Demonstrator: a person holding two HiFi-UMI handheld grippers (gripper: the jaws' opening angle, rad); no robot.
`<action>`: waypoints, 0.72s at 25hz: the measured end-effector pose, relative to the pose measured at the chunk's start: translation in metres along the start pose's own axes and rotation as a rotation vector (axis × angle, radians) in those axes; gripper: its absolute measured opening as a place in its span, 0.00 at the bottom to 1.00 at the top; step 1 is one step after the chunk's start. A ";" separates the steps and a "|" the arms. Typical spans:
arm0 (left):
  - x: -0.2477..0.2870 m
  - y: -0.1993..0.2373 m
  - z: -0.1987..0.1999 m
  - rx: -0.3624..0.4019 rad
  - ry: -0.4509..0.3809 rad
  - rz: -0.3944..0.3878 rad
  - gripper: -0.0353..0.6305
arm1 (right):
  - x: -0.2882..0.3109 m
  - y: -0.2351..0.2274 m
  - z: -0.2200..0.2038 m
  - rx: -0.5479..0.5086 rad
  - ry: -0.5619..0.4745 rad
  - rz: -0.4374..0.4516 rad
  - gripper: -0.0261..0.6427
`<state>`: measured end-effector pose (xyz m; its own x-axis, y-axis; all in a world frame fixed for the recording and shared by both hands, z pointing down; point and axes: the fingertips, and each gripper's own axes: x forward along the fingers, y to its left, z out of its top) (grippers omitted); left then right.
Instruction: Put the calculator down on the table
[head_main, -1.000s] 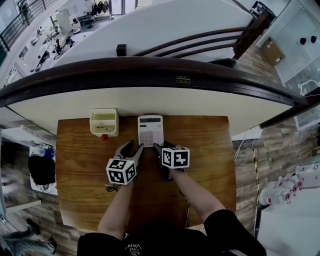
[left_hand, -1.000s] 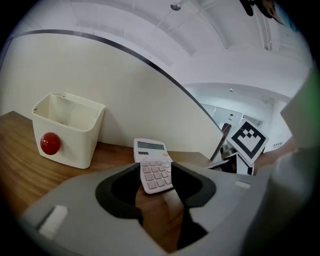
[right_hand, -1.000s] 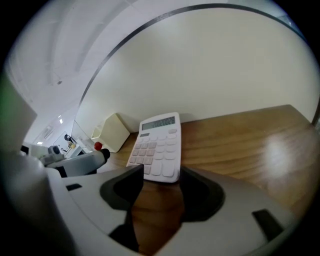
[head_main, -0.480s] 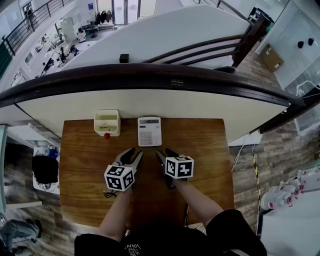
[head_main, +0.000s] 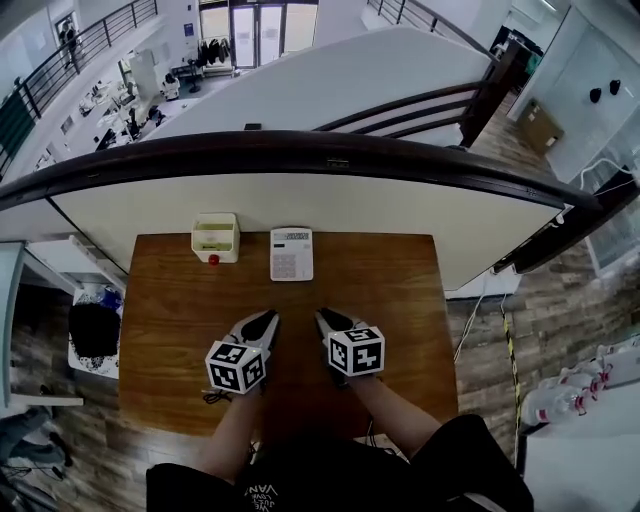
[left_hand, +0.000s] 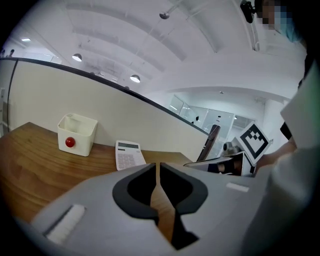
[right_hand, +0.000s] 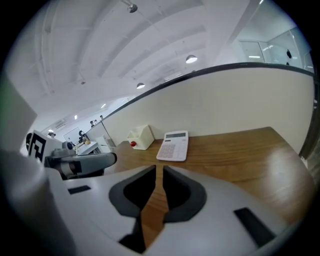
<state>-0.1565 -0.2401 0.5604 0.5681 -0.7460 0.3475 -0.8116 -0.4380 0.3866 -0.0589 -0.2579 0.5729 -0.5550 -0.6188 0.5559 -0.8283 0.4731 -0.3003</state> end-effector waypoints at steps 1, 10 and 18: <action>-0.004 -0.006 -0.002 0.004 0.000 -0.003 0.10 | -0.007 0.002 -0.002 -0.006 -0.003 0.006 0.12; -0.031 -0.054 -0.024 0.003 -0.025 0.016 0.07 | -0.057 0.011 -0.023 -0.059 -0.014 0.061 0.09; -0.054 -0.084 -0.052 -0.025 -0.035 0.062 0.07 | -0.090 0.009 -0.055 -0.089 0.019 0.113 0.08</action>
<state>-0.1117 -0.1369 0.5539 0.5110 -0.7888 0.3415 -0.8414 -0.3778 0.3865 -0.0125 -0.1637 0.5629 -0.6422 -0.5469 0.5372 -0.7498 0.5937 -0.2920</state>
